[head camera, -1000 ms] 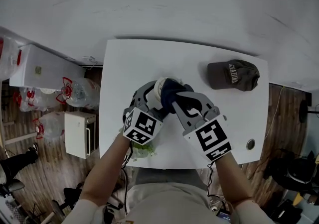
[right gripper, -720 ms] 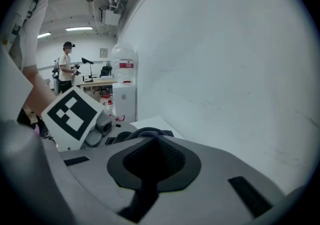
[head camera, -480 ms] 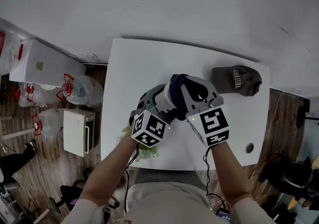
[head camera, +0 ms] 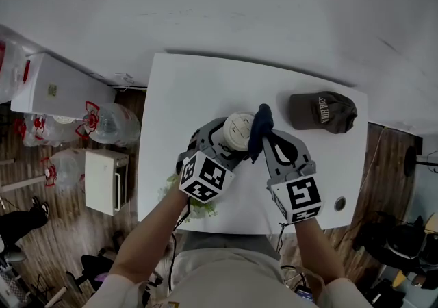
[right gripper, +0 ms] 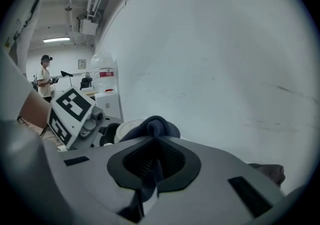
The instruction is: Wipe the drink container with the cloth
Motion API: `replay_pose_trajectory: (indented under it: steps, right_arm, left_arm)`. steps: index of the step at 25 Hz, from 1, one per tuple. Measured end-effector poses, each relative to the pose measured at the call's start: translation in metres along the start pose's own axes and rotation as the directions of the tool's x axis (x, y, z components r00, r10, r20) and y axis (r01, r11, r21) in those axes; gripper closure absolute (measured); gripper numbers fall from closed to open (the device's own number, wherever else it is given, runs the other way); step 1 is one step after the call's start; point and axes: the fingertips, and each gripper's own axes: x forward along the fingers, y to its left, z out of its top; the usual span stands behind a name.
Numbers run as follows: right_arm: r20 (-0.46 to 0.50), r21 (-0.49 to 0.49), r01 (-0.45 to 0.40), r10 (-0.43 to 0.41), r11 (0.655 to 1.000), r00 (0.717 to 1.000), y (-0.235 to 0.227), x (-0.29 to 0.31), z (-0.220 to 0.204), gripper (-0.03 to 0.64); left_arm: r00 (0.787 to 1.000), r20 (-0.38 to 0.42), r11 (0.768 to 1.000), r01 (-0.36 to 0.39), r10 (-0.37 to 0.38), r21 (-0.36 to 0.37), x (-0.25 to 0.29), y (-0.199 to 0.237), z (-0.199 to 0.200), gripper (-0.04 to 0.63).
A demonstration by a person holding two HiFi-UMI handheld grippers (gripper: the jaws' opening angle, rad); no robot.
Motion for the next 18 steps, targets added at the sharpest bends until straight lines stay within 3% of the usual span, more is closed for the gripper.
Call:
replay_pose_trajectory:
  steps: [3,7,12,15,18]
  right_arm:
    - [0.015,-0.009,-0.020,0.021,1.000,1.000,0.019,-0.008,0.009,0.581]
    - [-0.004,-0.049,-0.108,0.108,0.993,0.994,0.043,-0.005,0.018,0.580]
    - [-0.094,-0.224,-0.182,0.164,0.957,0.982,0.060,0.022,0.030,0.580]
    - [-0.097,-0.267,-0.165,0.144,0.949,0.985,0.046,0.035,0.038,0.580]
    - [-0.064,-0.229,-0.114,0.102,0.967,0.993,0.026,0.042,0.042,0.580]
  left_arm:
    - [1.000,0.006,1.000,0.004,-0.004,-0.022,0.001,0.000,-0.001,0.219]
    - [1.000,0.007,0.999,0.010,-0.010,-0.035,0.002,-0.002,-0.003,0.219]
    - [1.000,-0.011,1.000,0.021,-0.021,-0.016,0.001,-0.003,-0.003,0.221]
    - [0.999,-0.015,0.999,0.031,-0.032,-0.004,0.001,-0.003,-0.002,0.222]
    - [1.000,-0.006,1.000,0.019,-0.019,-0.009,0.002,-0.003,-0.002,0.224]
